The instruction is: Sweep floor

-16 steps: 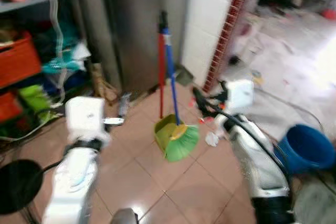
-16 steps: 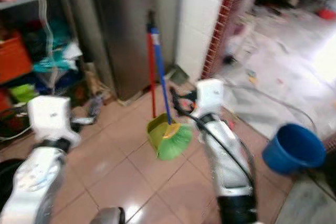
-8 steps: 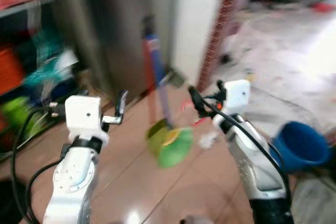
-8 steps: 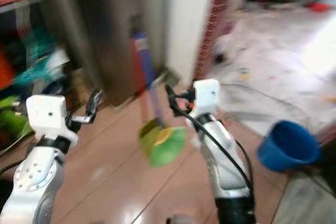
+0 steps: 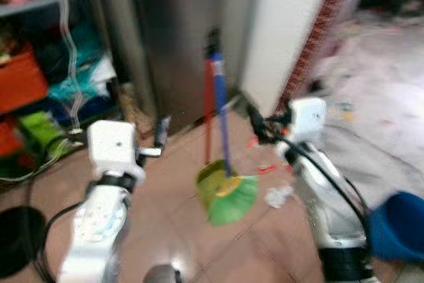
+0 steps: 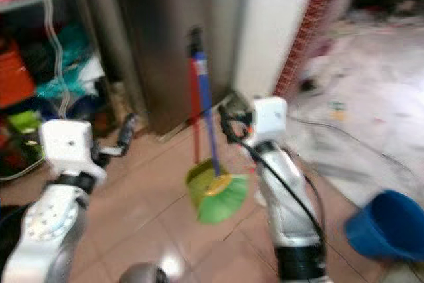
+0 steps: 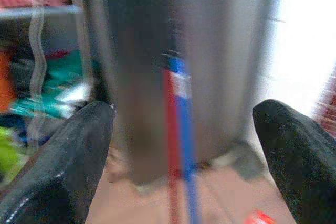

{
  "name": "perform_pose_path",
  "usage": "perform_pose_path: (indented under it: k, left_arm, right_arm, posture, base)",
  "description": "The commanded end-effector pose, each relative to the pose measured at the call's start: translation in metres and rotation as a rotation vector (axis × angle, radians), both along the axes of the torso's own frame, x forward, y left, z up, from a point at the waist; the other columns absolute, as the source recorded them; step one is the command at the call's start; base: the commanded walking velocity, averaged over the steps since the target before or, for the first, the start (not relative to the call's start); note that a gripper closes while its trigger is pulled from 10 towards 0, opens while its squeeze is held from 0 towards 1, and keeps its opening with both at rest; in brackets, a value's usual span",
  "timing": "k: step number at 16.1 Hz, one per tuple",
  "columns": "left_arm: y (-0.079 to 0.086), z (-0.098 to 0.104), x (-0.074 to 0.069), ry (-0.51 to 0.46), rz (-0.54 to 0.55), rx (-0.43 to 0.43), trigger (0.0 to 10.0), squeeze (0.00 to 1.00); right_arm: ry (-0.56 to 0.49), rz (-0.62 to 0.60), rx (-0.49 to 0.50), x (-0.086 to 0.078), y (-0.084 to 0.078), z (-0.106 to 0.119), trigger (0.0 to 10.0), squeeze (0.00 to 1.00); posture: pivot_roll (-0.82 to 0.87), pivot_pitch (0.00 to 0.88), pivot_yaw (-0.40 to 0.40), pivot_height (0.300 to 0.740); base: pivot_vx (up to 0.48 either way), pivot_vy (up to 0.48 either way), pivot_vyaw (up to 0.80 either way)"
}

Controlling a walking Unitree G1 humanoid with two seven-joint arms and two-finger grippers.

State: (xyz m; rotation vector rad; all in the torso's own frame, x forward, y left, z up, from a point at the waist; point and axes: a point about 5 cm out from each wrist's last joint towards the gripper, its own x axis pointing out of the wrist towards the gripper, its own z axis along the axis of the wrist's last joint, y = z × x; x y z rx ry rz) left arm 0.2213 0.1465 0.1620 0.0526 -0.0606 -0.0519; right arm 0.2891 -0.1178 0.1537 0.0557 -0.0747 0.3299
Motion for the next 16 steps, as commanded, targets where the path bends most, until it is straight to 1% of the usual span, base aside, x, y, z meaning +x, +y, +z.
perform_pose_path:
  k: [1, 6, 7, 9, 12, 14, 16]
  left_arm:
    - [-0.007, 0.003, 0.001, -0.01, -0.029, -0.007, 10.0, 0.0]
    - [-0.009, 0.002, 0.004, -0.008, -0.037, -0.003, 10.0, 0.0]
    - [-0.008, 0.002, 0.004, -0.005, -0.032, 0.005, 10.0, 0.0]
    - [-0.007, 0.001, 0.005, 0.002, -0.022, 0.009, 10.0, 0.0]
    - [-0.008, 0.001, 0.005, 0.0, -0.022, 0.017, 10.0, 0.0]
    - [-0.009, 0.003, 0.006, -0.006, -0.028, -0.005, 10.0, 0.0]
    - [-0.009, 0.006, 0.009, -0.017, -0.032, -0.003, 10.0, 0.0]
  right_arm:
    - [0.018, -0.042, -0.019, 0.0, -0.012, -0.005, 10.0, 0.0]
    - [0.007, -0.045, -0.026, 0.005, -0.012, -0.004, 10.0, 0.0]
    - [0.003, -0.046, -0.028, 0.006, -0.012, -0.003, 10.0, 0.0]
    - [-0.005, -0.053, -0.033, 0.008, -0.013, -0.003, 10.0, 0.0]
    - [-0.006, -0.072, -0.01, 0.009, -0.015, -0.002, 10.0, 0.0]
    - [-0.013, -0.074, -0.018, 0.01, -0.015, -0.001, 10.0, 0.0]
    - [-0.014, -0.073, -0.013, 0.011, -0.013, -0.002, 10.0, 0.0]
  posture:
    - [-0.04, 0.02, -0.037, 0.74]
    - [-0.05, 0.014, -0.037, 0.74]
    - [-0.05, 0.014, -0.037, 0.74]
    - [-0.04, 0.013, -0.038, 0.74]
    - [-0.04, 0.012, -0.036, 0.74]
    - [-0.05, 0.01, -0.032, 0.74]
    - [-0.05, 0.012, -0.027, 0.74]
  base:
    - [0.364, 0.315, 0.0]
    - [0.351, 0.301, 0.0]
    - [0.27, 0.0, 0.0]
    - [0.0, 0.0, 0.0]
    - [0.0, 0.0, 0.0]
    - [0.0, 0.0, 0.0]
    - [0.0, -0.454, 0.0]
